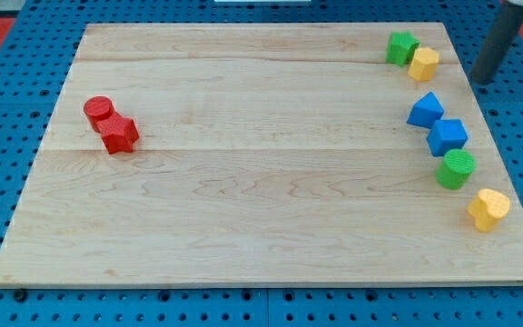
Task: Push the yellow hexagon towards the blue triangle
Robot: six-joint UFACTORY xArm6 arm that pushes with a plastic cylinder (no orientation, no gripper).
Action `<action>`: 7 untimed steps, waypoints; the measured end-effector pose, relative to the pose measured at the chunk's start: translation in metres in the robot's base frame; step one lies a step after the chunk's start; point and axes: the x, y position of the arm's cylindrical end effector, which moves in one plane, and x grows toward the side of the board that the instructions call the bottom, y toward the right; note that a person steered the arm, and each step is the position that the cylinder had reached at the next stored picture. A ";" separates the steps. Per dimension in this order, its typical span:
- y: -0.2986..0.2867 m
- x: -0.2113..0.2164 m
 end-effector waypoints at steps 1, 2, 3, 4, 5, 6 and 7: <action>0.006 -0.033; -0.011 -0.055; -0.067 -0.055; -0.115 -0.032; -0.119 -0.022; -0.093 -0.022; -0.106 -0.005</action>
